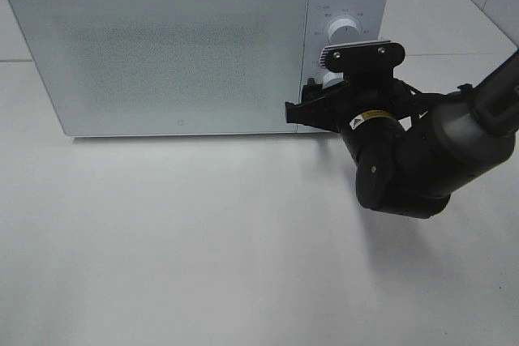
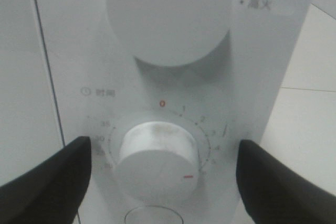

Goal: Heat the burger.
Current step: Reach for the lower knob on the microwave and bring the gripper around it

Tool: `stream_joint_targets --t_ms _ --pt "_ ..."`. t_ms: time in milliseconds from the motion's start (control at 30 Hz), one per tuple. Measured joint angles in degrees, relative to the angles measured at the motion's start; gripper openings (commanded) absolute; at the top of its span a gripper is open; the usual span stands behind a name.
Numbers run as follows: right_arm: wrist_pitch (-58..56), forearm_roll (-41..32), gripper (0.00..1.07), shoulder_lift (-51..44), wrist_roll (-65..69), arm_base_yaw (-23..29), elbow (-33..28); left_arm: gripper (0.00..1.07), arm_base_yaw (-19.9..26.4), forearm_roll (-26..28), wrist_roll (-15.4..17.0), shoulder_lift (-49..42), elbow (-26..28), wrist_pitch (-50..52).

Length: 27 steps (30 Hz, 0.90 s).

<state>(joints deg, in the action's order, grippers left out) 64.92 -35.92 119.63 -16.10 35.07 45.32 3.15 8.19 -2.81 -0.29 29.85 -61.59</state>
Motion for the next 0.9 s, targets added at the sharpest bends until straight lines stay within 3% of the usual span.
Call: stream_joint_targets --t_ms 733,900 --pt "-2.9 -0.4 0.73 -1.7 -1.6 0.1 0.2 0.98 0.0 0.0 0.0 0.0 0.0 0.0" --pt "-2.9 -0.6 0.68 -1.7 -1.6 0.1 0.2 0.98 0.0 0.0 0.0 0.0 0.0 0.0"
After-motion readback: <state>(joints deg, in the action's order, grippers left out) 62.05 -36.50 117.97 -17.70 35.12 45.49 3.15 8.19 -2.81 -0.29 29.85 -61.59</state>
